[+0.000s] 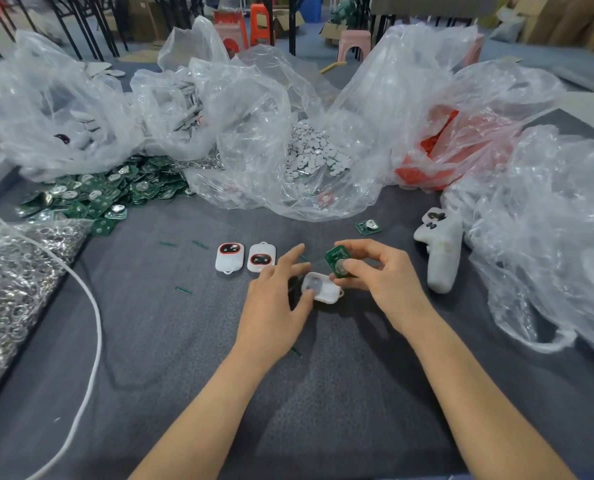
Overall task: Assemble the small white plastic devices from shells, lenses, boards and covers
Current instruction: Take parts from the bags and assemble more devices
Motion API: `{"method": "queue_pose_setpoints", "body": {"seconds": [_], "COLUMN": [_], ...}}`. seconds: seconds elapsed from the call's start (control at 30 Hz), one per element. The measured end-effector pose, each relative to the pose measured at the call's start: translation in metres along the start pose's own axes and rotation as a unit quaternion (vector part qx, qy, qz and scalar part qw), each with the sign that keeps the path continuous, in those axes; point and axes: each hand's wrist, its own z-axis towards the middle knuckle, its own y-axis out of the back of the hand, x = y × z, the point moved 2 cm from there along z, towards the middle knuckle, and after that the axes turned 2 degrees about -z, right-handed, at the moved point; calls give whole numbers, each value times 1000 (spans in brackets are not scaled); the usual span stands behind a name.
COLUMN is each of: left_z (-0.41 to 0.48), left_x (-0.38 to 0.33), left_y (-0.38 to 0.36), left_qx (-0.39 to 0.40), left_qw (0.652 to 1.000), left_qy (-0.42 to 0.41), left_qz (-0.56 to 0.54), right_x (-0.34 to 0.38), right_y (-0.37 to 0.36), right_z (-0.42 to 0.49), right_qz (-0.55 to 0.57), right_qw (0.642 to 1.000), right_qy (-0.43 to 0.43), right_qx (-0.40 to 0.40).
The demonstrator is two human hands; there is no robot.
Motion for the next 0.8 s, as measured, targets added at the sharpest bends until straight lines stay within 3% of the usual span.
{"method": "queue_pose_setpoints", "body": {"seconds": [0.1, 0.27, 0.5, 0.8], "left_z": [-1, -1, -2, -2], "left_x": [3, 0, -7, -5], "left_y": [0, 1, -6, -6], "left_qx": [-28, -63, 15, 15], "left_qw": [999, 998, 984, 986], "left_qy": [12, 13, -20, -50], "left_qz": [-12, -5, 178, 161], "right_x": [1, 1, 2, -3], "right_y": [1, 2, 0, 2], "right_z": [0, 1, -1, 1], "right_qz": [23, -55, -72, -115], "right_qw": [999, 998, 997, 993], "right_qy": [-16, -1, -3, 1], "right_qx": [-17, -11, 12, 11]}}
